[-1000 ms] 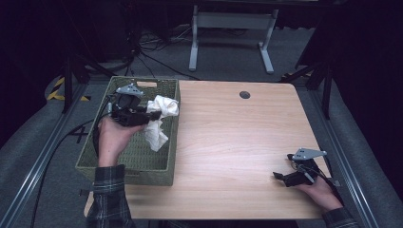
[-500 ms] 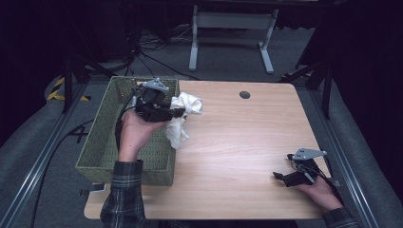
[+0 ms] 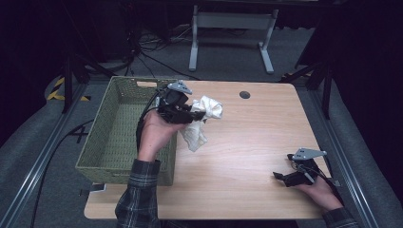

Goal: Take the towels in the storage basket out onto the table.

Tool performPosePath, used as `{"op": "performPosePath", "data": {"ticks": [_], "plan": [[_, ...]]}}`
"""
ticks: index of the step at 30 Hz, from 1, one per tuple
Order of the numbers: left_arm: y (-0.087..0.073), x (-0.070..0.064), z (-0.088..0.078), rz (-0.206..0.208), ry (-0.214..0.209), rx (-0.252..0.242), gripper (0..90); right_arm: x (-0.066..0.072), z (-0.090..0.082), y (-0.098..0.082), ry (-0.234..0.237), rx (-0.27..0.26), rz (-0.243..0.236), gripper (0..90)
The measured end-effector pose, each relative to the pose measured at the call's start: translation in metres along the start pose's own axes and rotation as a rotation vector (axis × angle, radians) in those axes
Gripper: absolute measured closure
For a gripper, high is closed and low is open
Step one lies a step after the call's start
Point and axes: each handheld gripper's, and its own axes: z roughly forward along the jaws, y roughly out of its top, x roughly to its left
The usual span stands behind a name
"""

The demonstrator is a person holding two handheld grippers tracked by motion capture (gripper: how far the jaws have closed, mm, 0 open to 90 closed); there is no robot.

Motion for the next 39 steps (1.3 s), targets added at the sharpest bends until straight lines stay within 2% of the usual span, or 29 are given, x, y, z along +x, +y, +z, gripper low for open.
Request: {"op": "performPosePath", "data": {"ticks": [11, 21, 22, 31, 34, 39], "plan": [[0.007, -0.018, 0.033, 0.027, -0.041, 0.009, 71.5, 0.0, 0.0, 0.0, 0.0, 0.0, 0.0, 0.0], [0.005, -0.035, 0.071, 0.071, -0.087, 0.062, 71.5, 0.0, 0.0, 0.0, 0.0, 0.0, 0.0, 0.0], [0.005, -0.035, 0.071, 0.071, -0.087, 0.062, 71.5, 0.0, 0.0, 0.0, 0.0, 0.0, 0.0, 0.0], [-0.007, -0.051, 0.11, 0.108, -0.136, 0.122, 71.5, 0.0, 0.0, 0.0, 0.0, 0.0, 0.0, 0.0], [-0.011, -0.054, 0.119, 0.128, -0.148, 0.139, 71.5, 0.0, 0.0, 0.0, 0.0, 0.0, 0.0, 0.0], [-0.016, -0.06, 0.134, 0.137, -0.163, 0.168, 71.5, 0.0, 0.0, 0.0, 0.0, 0.0, 0.0, 0.0]]}}
